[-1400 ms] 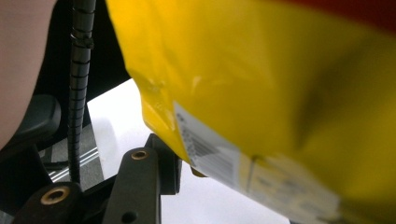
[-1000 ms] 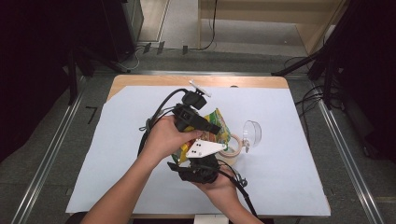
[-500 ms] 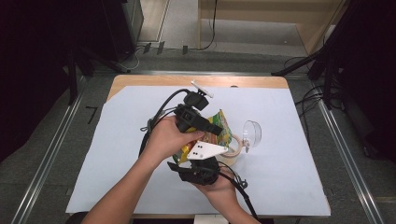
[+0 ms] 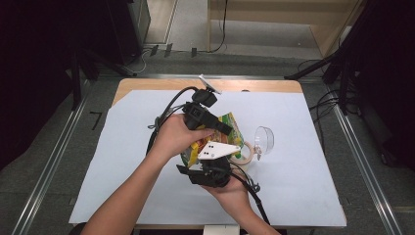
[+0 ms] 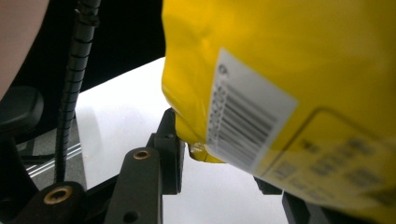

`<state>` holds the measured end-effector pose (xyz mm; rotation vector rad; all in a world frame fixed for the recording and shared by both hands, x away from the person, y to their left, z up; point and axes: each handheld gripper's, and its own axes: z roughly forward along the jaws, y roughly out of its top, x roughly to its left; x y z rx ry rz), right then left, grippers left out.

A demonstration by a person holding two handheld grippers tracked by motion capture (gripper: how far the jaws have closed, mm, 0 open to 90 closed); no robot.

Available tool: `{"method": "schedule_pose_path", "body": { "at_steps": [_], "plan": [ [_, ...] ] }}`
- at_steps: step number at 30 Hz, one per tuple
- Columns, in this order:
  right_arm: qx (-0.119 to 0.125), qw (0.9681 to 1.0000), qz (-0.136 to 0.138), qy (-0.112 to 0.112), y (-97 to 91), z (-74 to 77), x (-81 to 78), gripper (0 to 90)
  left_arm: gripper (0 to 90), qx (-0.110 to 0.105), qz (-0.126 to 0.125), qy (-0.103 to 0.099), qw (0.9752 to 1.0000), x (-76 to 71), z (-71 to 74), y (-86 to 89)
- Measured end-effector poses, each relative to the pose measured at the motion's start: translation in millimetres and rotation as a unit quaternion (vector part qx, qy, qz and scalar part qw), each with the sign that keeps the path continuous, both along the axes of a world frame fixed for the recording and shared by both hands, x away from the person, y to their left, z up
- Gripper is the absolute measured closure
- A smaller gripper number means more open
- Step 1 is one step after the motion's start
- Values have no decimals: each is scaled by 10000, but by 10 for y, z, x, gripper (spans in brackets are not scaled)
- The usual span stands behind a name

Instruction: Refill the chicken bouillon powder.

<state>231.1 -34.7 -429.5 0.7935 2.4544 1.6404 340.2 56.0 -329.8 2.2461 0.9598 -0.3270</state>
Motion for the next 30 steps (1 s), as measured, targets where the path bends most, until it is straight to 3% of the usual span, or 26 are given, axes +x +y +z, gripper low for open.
{"method": "schedule_pose_path", "body": {
  "at_steps": [4,18,30],
  "plan": [
    [-130,9999,23,-101,32,-23,-9,626,766,-98,75,-121,9999,-55,-11,60],
    [-118,9999,10,-115,50,-31,-20,627,768,-159,70,-215,9996,-74,-9,72],
    [-166,9997,47,-160,41,-29,-16,627,755,-195,76,-152,9997,-52,-22,97]
  ]
}}
